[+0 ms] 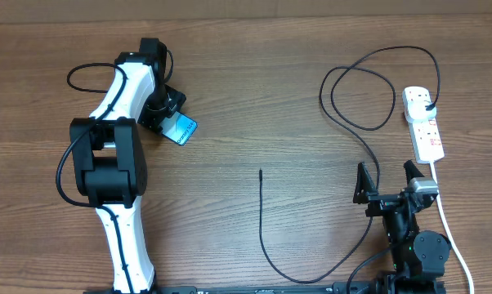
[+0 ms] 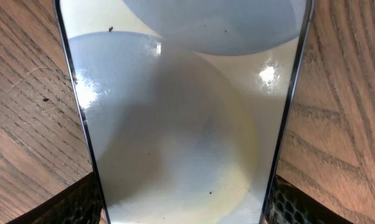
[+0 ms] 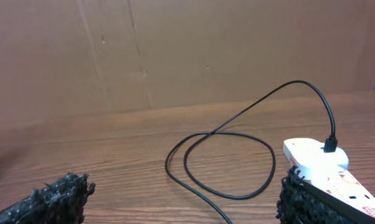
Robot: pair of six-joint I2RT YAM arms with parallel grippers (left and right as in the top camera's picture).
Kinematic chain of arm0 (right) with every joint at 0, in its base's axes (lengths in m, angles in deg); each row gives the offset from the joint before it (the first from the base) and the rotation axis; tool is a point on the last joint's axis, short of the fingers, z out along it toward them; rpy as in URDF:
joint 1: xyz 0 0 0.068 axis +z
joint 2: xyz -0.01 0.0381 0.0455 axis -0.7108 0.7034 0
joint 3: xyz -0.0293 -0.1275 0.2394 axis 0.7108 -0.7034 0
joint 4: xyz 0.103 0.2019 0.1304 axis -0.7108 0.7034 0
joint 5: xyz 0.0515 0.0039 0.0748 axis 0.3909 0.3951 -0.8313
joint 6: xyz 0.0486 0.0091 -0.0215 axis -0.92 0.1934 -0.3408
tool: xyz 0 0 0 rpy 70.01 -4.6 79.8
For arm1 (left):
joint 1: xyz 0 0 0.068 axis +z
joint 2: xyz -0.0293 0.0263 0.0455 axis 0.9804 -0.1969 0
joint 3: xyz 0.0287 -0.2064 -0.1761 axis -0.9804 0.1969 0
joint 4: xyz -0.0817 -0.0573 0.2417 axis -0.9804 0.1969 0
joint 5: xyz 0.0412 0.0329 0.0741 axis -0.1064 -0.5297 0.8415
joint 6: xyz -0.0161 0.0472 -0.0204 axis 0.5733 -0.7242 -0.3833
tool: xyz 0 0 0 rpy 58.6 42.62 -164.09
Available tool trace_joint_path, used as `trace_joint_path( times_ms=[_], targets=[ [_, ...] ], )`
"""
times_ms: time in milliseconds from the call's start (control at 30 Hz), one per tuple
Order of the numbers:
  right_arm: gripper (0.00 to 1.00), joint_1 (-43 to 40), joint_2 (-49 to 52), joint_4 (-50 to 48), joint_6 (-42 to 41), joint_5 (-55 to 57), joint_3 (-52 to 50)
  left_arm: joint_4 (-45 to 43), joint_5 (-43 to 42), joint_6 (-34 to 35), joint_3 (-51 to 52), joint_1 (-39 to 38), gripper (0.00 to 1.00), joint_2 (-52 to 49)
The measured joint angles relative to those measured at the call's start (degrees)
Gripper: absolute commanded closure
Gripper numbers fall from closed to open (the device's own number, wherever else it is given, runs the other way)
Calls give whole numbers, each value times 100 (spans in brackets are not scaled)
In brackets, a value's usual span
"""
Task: Plug charger to phone and switch on socket
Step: 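Lift the phone with the left gripper and tilt it upright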
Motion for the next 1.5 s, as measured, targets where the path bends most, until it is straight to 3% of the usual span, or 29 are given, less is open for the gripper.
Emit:
trace_joint_path(
  times_ms=[667,1233,1500],
  targets=[
    [0,0,0,2,2,0,0,79,-4,0,-72,0,96,-20],
    [0,0,0,2,2,0,0,1069,-13,-4,-1460,0,96,-247],
    [0,0,0,2,0,-2,0,1294,-732,-26,-2013,0,96,-247]
  ],
)
